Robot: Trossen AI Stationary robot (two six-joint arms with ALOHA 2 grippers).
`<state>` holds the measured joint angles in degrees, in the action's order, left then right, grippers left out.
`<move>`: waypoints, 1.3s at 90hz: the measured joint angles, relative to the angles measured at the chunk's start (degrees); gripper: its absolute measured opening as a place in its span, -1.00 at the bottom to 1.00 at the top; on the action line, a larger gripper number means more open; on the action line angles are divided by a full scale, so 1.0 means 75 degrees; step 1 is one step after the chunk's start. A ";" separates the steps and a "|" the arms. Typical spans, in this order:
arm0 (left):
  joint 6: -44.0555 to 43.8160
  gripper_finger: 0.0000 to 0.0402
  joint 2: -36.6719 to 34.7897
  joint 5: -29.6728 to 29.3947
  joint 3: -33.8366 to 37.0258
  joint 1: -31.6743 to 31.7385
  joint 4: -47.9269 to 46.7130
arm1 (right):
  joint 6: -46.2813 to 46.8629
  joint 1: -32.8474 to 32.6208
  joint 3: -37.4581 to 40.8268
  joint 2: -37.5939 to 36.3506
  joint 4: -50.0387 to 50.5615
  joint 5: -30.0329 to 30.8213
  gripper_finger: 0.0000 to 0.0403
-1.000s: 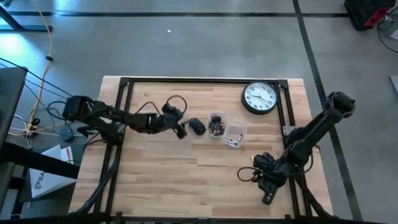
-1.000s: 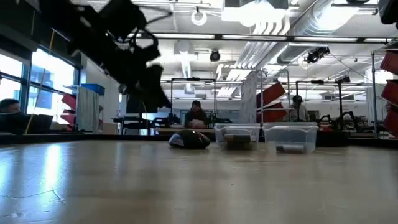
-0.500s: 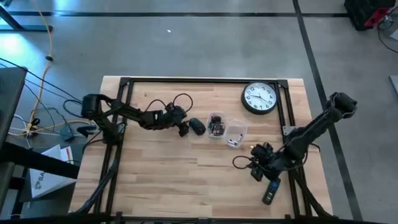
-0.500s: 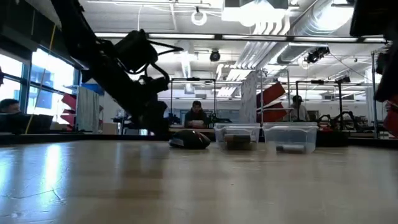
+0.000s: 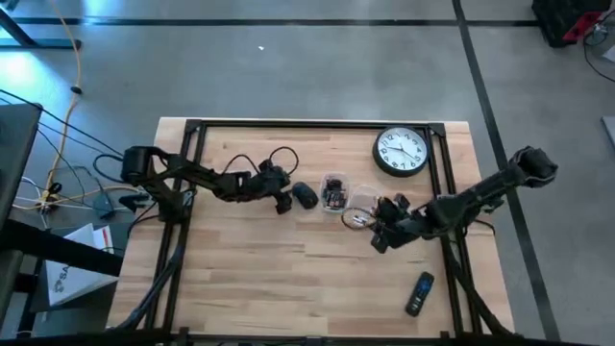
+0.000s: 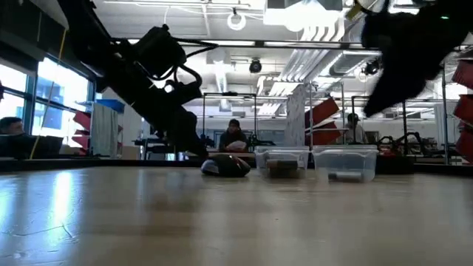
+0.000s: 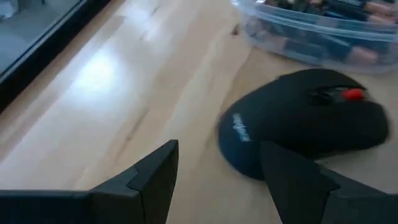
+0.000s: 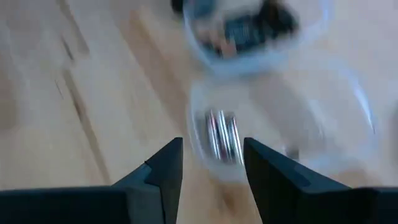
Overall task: Insert battery
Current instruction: Move the transparent bins
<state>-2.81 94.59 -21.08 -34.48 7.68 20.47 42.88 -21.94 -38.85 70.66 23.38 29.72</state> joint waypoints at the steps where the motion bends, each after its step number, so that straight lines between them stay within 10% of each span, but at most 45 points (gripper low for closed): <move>1: 0.0000 0.03 -0.0002 -0.0004 0.0000 0.0000 0.0000 | -0.0145 0.0063 0.0000 0.0010 -0.0150 -0.0018 -0.32; 21: -0.0132 0.03 -0.1353 0.0165 0.0006 -0.0381 -0.0162 | -0.3019 0.1167 -0.0003 0.0864 -0.3537 -0.0744 -0.32; 41: 0.0130 0.03 -0.3739 -0.0852 -0.0003 -0.0803 -0.1741 | -0.4242 0.2295 -0.1010 0.2184 -0.3862 -0.1522 -0.32; 86: -0.0676 0.03 -0.5913 -0.1311 -0.0003 -0.2160 -0.3333 | -0.5126 0.3501 -0.5507 0.5219 -0.0163 -0.2214 -0.32; 117: -0.0809 0.03 -0.5906 -0.1957 0.0000 -0.3113 -0.3624 | -0.5179 0.4189 -0.5871 0.5595 0.0978 -0.2549 -0.32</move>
<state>-8.87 50.29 -35.76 -34.48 -15.66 -6.71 4.04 9.48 -82.88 112.62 30.71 10.60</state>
